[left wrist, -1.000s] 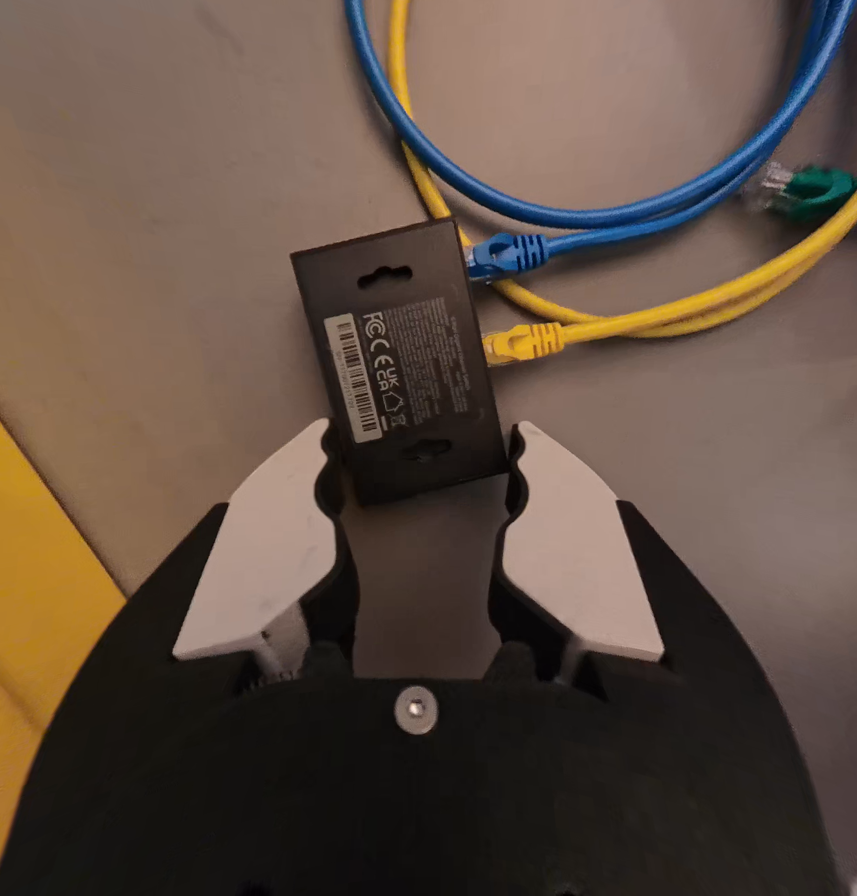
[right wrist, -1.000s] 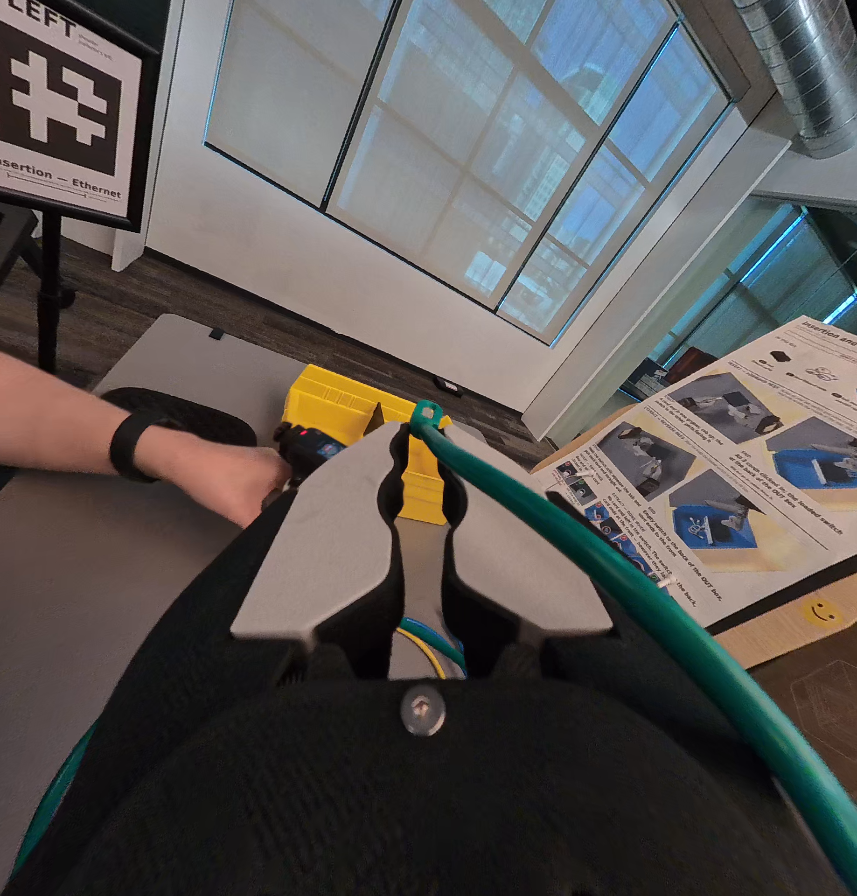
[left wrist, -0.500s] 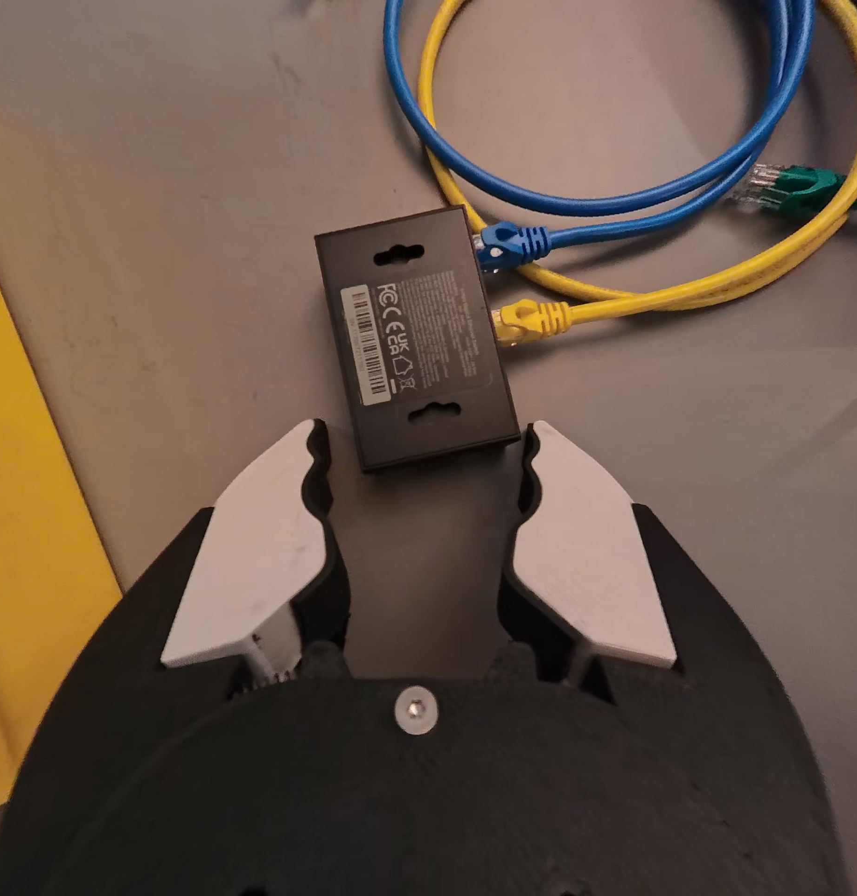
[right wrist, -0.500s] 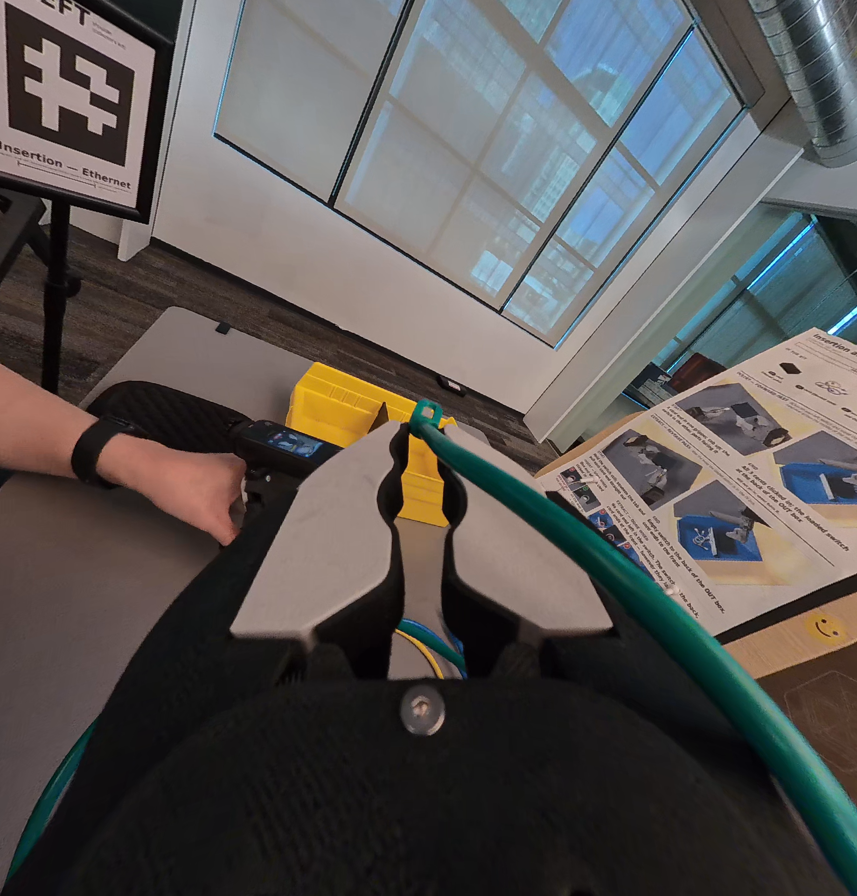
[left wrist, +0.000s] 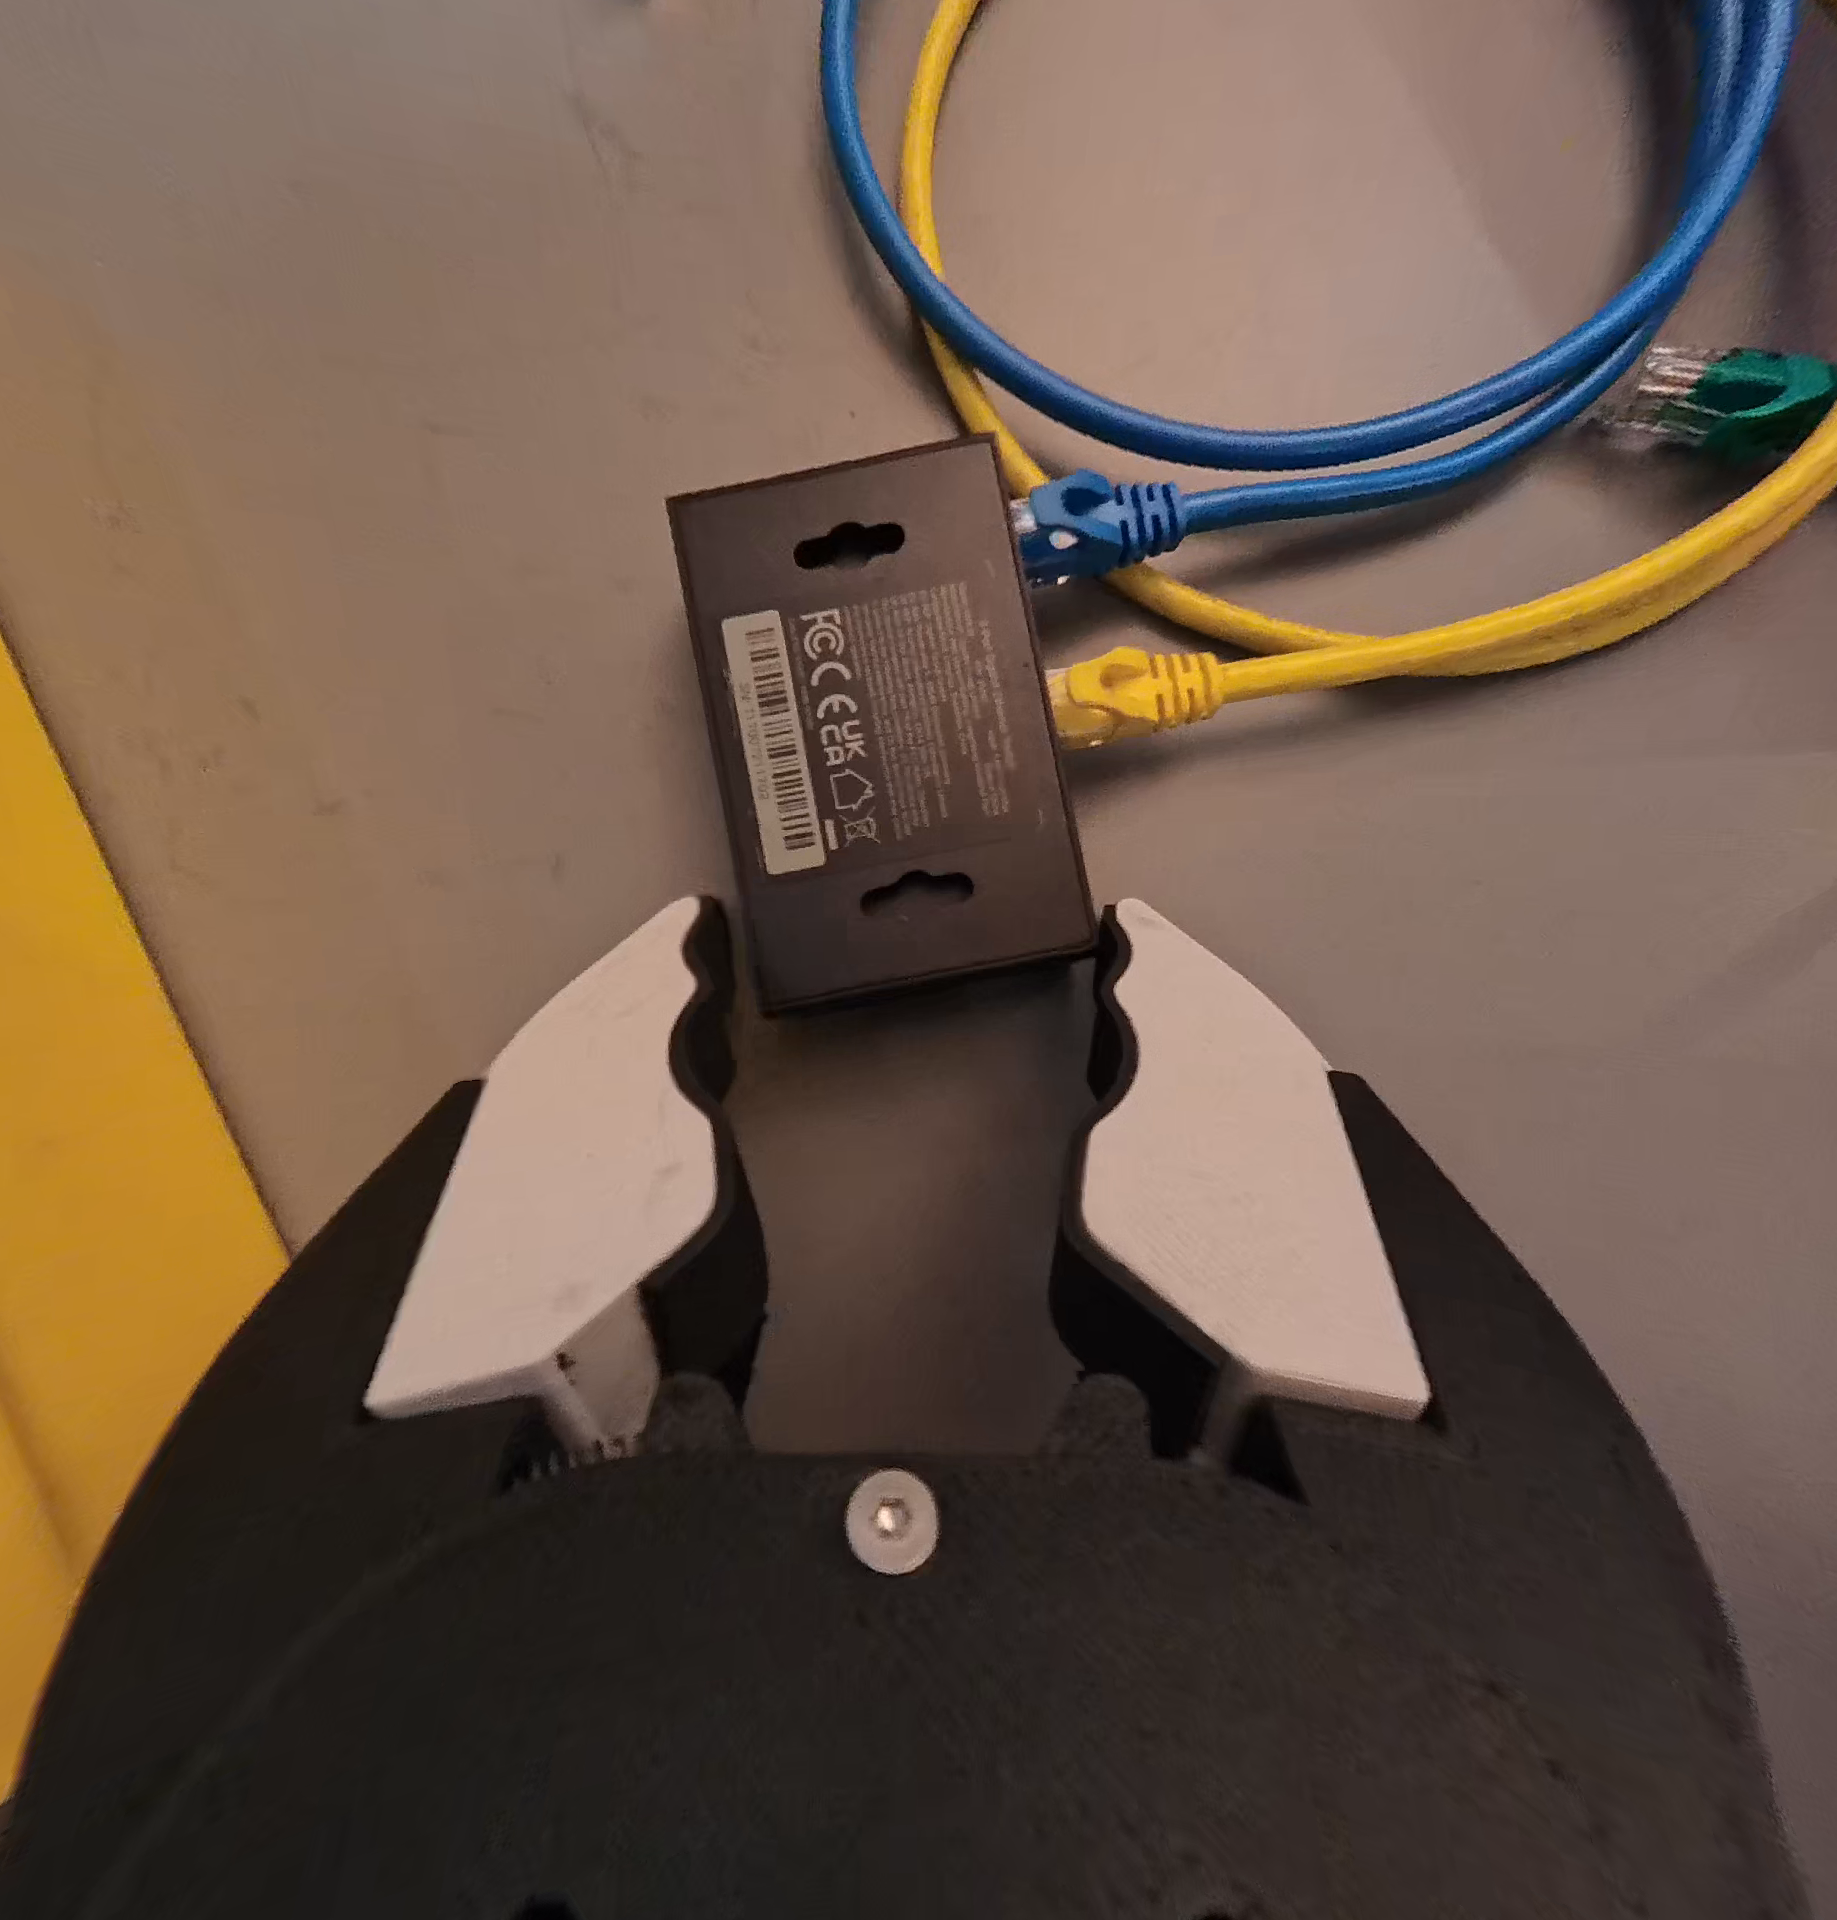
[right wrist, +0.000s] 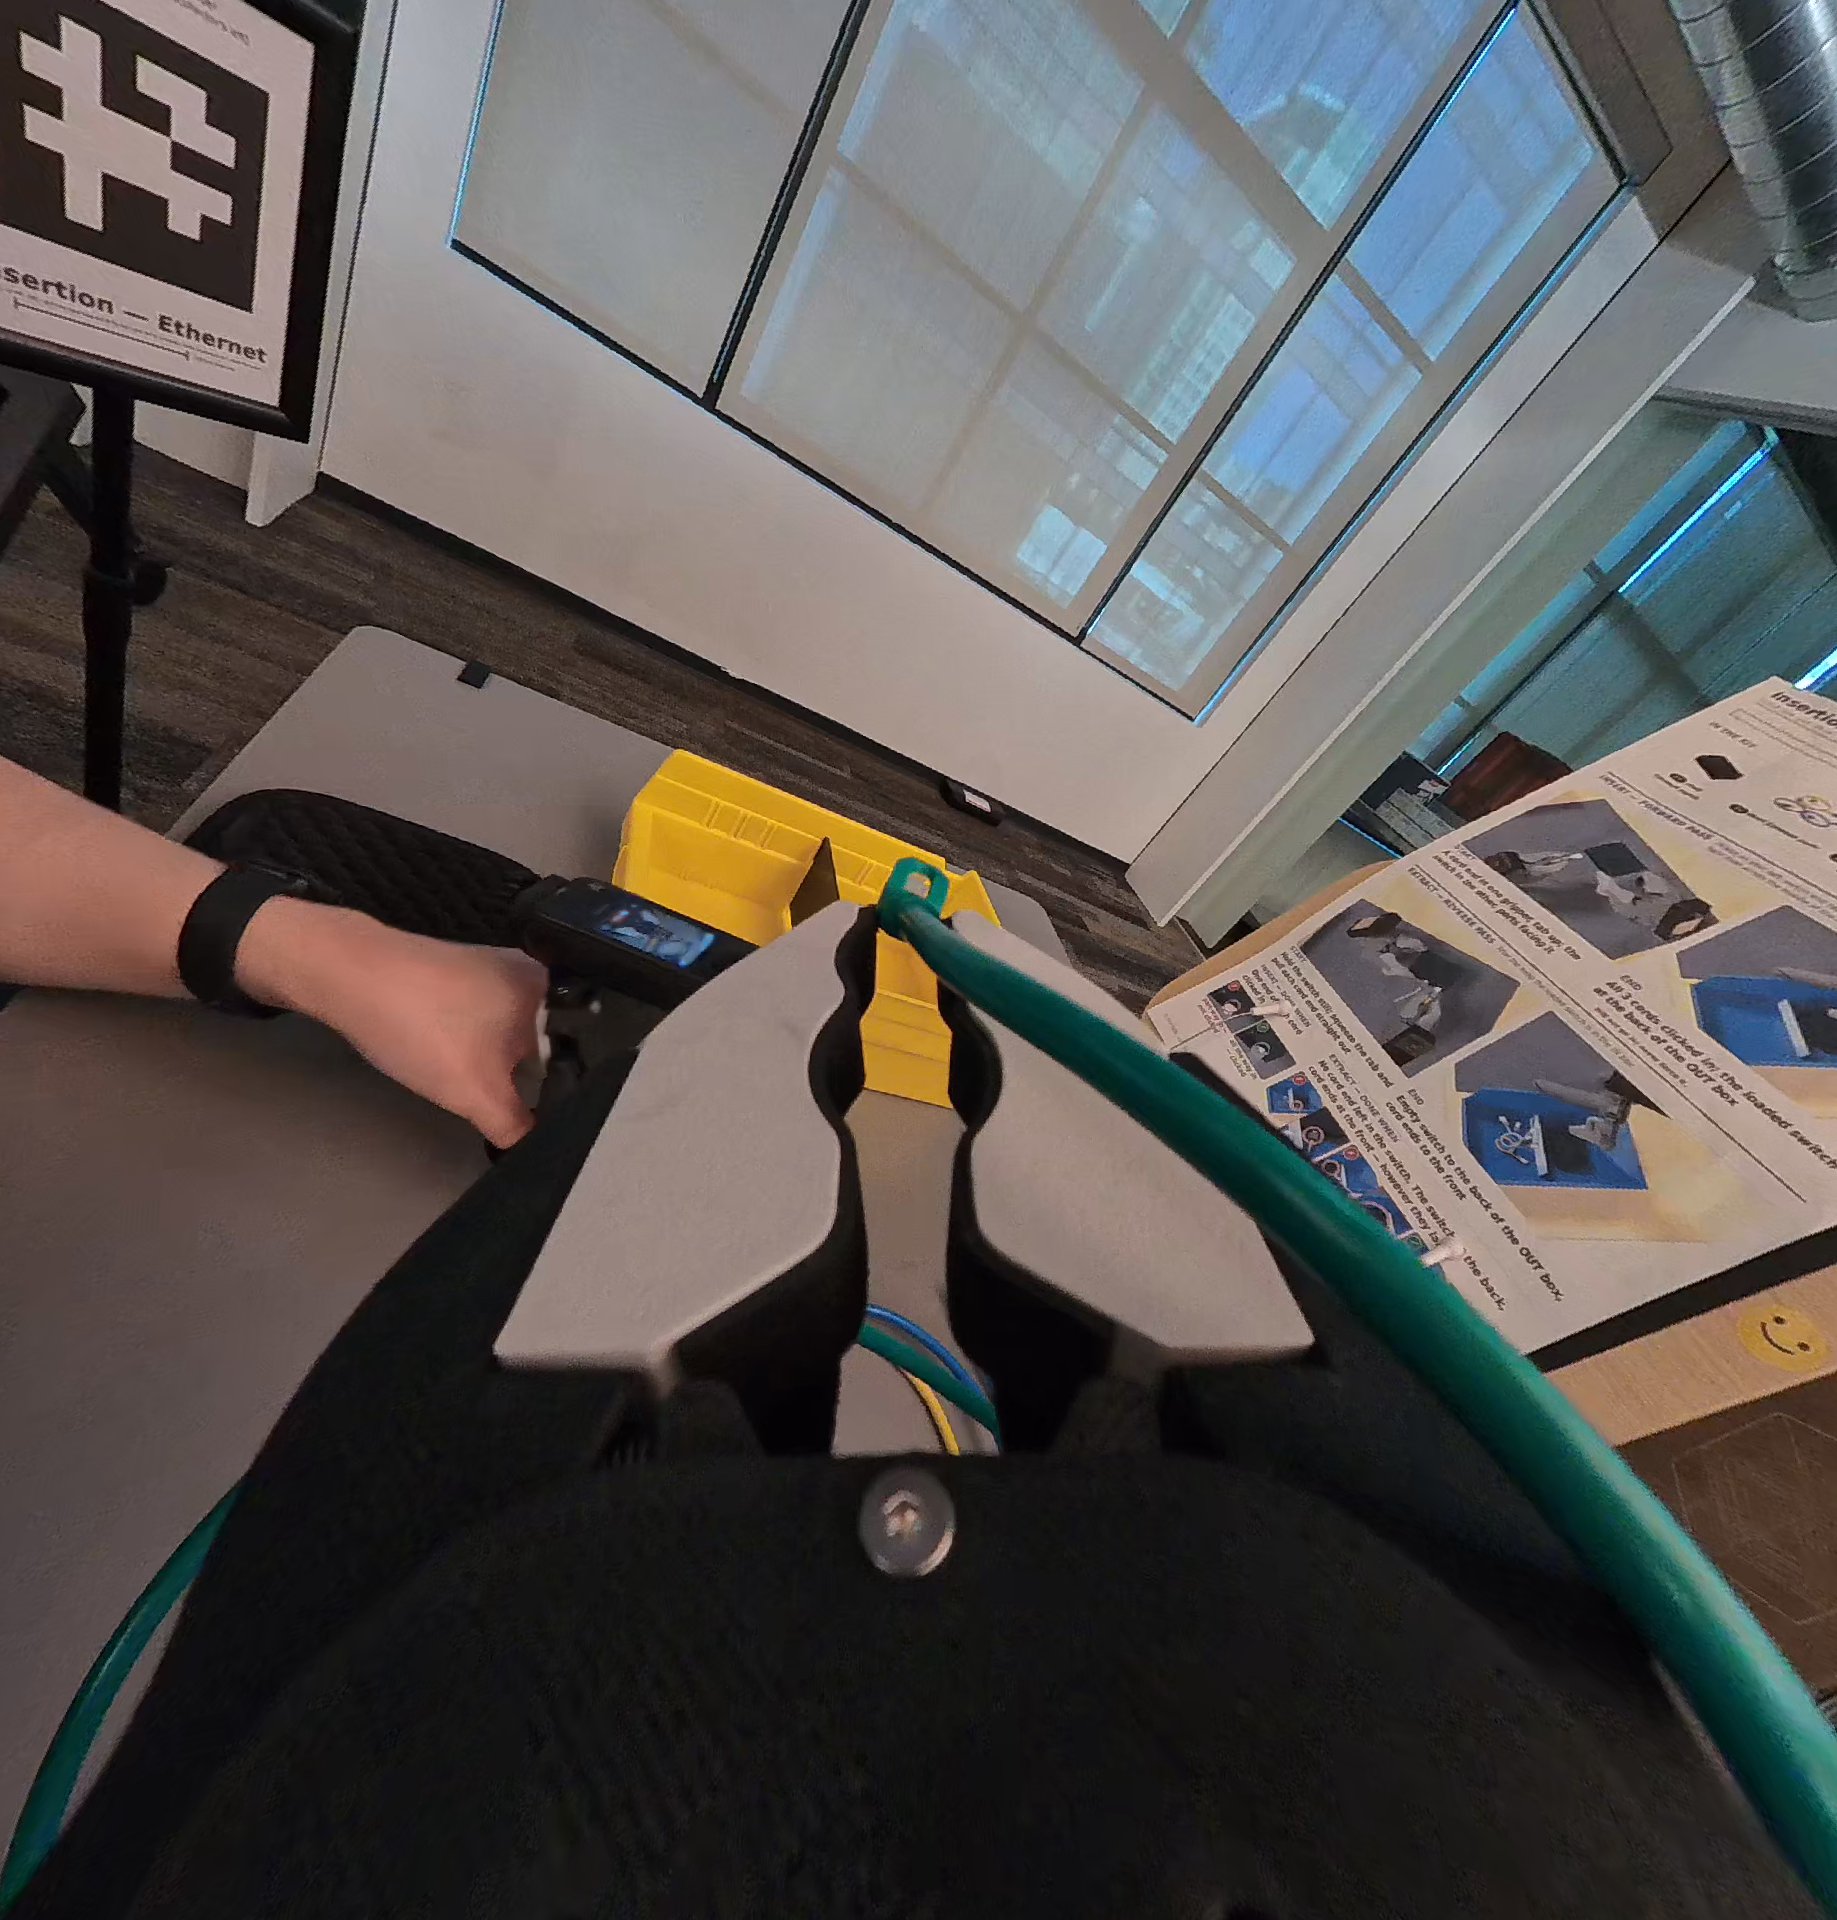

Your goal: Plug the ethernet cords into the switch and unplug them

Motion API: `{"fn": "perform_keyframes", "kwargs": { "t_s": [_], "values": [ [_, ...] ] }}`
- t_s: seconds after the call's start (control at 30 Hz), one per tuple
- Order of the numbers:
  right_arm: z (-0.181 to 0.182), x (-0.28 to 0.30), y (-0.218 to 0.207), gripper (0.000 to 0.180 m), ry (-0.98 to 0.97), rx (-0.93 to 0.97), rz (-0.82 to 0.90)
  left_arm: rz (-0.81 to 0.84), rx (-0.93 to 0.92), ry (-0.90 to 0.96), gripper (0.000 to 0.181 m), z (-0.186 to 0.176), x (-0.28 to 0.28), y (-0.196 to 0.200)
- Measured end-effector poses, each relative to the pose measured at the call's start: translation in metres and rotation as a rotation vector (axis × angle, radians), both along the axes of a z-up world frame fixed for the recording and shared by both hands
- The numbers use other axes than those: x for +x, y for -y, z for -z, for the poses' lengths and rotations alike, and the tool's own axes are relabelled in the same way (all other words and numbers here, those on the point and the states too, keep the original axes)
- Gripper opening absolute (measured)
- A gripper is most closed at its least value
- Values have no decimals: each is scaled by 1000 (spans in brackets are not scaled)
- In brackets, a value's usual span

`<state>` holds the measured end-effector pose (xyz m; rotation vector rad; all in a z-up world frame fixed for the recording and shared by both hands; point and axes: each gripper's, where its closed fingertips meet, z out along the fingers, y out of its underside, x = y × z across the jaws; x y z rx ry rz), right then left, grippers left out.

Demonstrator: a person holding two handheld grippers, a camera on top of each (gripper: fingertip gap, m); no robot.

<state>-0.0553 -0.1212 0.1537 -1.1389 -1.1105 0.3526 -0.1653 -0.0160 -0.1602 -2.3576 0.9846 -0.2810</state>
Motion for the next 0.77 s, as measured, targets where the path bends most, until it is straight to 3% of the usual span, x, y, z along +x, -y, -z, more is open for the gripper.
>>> {"fn": "perform_keyframes", "kwargs": {
  "t_s": [0.1,0.23,0.43,0.63,0.77],
  "values": [
    [2,-1,-1,11,9,-3,2,3,-74,-65,74,2,-2,-1],
    [4,-3,-1,11,18,-7,-1,27,-139,-131,62,2,1,1],
    [8,-3,-4,11,29,-22,0,47,-256,-172,61,2,1,-1],
    [7,2,-6,11,15,-33,2,116,-601,-139,61,-11,7,6],
    [8,3,-6,11,14,-38,4,137,-917,-14,61,-35,20,18]
  ]
}}
